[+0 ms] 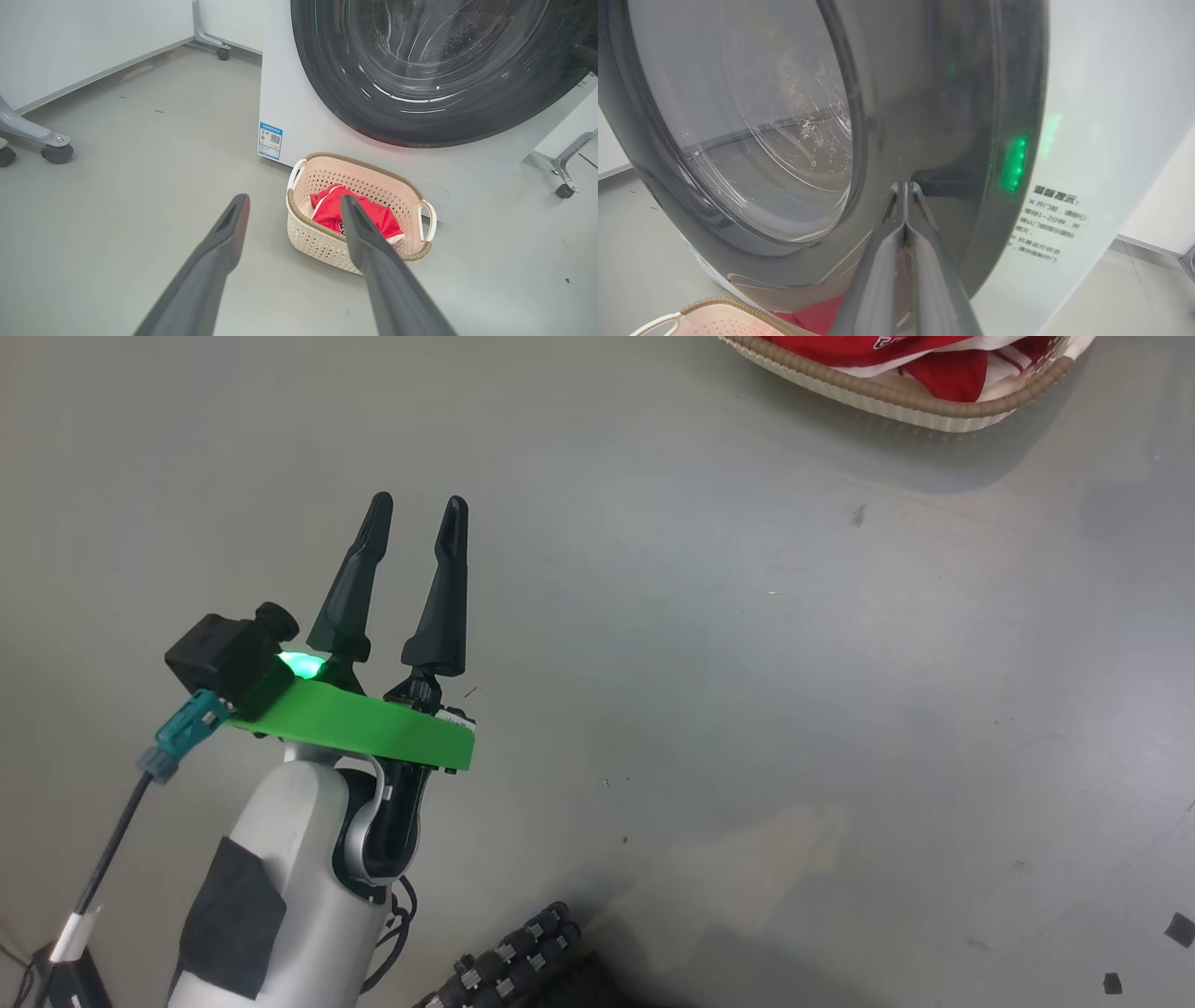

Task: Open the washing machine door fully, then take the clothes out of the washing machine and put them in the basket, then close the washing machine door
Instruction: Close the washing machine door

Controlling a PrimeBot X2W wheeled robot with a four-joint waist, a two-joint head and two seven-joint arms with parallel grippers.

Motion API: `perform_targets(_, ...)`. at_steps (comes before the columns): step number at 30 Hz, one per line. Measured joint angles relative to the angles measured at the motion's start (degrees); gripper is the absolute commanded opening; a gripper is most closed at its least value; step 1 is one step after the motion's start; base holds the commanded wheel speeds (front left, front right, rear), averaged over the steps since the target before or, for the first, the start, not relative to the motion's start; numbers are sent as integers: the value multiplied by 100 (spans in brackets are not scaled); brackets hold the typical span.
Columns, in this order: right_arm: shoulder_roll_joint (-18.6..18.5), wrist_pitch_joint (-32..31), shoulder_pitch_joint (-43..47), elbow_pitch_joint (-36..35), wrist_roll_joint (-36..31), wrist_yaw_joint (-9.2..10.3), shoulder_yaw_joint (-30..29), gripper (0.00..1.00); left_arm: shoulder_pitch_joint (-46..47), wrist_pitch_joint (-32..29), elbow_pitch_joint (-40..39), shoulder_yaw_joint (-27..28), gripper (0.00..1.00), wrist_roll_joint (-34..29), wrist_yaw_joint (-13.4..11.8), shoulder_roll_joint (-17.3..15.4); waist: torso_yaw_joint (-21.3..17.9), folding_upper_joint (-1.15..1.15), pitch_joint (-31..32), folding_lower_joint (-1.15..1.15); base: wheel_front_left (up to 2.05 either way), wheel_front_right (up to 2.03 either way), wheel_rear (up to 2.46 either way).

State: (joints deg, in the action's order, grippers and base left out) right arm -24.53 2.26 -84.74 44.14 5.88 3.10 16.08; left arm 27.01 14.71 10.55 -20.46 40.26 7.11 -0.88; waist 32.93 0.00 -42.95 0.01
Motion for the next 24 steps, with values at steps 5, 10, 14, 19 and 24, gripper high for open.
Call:
perform_targets(5,51,322,531,232,41,-23,-1,0,3,0,11,77,100,-14,0,0,-45,0,224,0,0,0,0)
perform_targets(10,316,649,1137,434,186,-122,21,0,2,0,94,158,100,-219,0,-2,-136,0,523,-1,0,0,0)
perform_targets(14,557,934,1516,502,334,-266,42,0,-10,0,183,225,100,-324,0,-90,-250,0,792,-1,0,0,0)
perform_targets(19,794,1117,1964,509,388,-459,189,0,-127,0,220,339,100,-419,0,-272,-435,0,1144,-1,0,0,0)
perform_targets(24,1037,1171,2421,502,481,-605,255,0,-366,0,307,463,100,-459,0,-437,-654,0,1501,-1,0,0,0)
